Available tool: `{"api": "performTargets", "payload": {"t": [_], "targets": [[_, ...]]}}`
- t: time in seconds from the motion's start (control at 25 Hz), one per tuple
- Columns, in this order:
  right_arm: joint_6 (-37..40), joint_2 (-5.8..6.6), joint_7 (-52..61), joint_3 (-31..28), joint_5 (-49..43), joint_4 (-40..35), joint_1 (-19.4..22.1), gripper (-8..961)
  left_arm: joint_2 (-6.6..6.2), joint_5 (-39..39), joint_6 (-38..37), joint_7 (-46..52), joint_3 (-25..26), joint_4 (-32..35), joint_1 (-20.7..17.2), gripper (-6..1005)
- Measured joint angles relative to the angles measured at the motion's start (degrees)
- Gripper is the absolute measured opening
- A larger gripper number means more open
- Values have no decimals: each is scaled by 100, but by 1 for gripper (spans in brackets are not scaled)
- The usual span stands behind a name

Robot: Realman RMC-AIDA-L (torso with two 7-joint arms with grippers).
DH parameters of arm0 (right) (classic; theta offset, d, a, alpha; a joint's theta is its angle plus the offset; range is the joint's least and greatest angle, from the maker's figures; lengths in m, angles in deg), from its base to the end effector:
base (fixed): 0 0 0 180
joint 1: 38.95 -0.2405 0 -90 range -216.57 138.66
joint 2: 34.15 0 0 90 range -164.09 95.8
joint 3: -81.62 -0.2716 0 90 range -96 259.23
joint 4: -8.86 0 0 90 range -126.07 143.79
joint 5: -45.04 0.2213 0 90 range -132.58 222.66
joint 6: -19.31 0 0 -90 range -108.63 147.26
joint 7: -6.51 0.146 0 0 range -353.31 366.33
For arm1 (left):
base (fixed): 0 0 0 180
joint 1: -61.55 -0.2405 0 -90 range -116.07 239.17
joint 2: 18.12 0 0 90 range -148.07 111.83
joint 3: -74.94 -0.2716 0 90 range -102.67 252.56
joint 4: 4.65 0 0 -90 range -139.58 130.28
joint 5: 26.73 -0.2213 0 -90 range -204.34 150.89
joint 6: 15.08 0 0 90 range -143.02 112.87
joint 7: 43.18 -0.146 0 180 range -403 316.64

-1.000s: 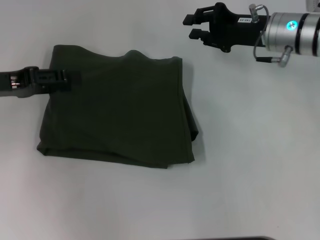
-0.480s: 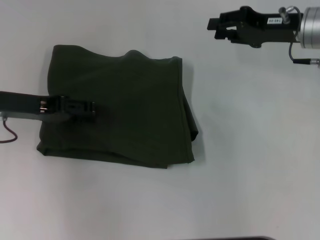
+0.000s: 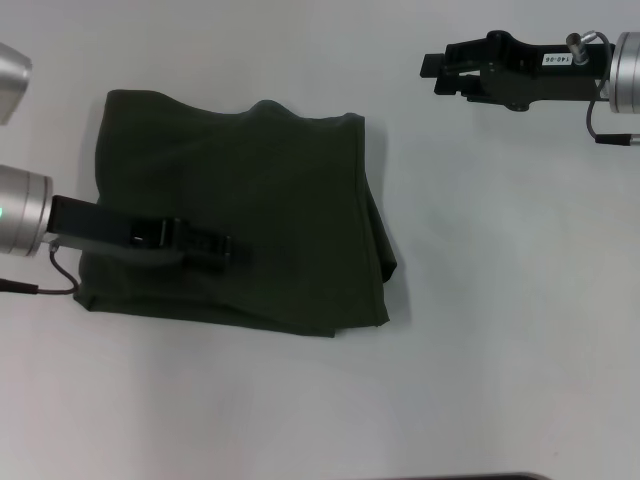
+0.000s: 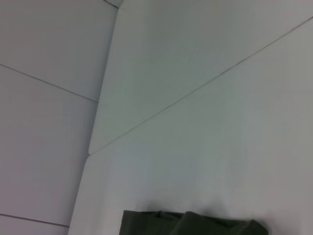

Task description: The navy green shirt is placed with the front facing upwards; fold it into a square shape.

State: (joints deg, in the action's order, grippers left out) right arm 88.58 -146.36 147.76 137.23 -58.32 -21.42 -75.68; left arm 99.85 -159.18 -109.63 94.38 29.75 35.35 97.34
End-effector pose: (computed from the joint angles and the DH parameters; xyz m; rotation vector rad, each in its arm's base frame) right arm 0.2746 0.4122 -0.0011 -2.0910 1.9386 0.7389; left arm -0.2729 0.3422 -0.0221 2.4495 1.8488 0.2192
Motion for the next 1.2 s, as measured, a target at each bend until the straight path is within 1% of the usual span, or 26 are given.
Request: {"api": "performTargets", "payload": {"t": [0.08, 0.28, 0.4, 0.52, 0.6, 0.72, 0.8, 0.92, 1.12, 1.2], "targets": [[-2, 0, -1, 0, 0, 2, 0, 388, -13, -129, 245, 102, -68, -6, 2, 602], [-12, 0, -1, 2, 0, 5, 0, 387, -43, -291, 590, 180, -57, -9, 5, 603], [-22, 0, -1, 2, 1, 17, -1, 387, -61, -376, 628, 186, -7, -10, 5, 603], [-24, 0, -1, 2, 1, 20, -1, 388, -115, -385, 550, 187, 30, 17, -18, 602], [-23, 0, -1, 2, 1, 18, -1, 388, -152, -382, 438, 179, 150, 62, -29, 601], [-13, 0, -1, 2, 1, 12, -9, 388, -194, -391, 276, 148, 512, 157, -49, 600], [-6, 0, -1, 2, 1, 13, -16, 388, -215, -393, 255, 160, 645, 256, -84, 599], [-3, 0, -1, 2, 2, 15, -16, 388, -216, -396, 243, 184, 664, 341, -115, 598], [0, 0, -1, 36, 1, 34, -19, 387, -188, -497, 326, 229, 477, 299, -77, 598], [5, 0, -1, 58, -1, 48, -29, 387, -180, -592, 341, 281, 483, 312, -78, 598]]}}
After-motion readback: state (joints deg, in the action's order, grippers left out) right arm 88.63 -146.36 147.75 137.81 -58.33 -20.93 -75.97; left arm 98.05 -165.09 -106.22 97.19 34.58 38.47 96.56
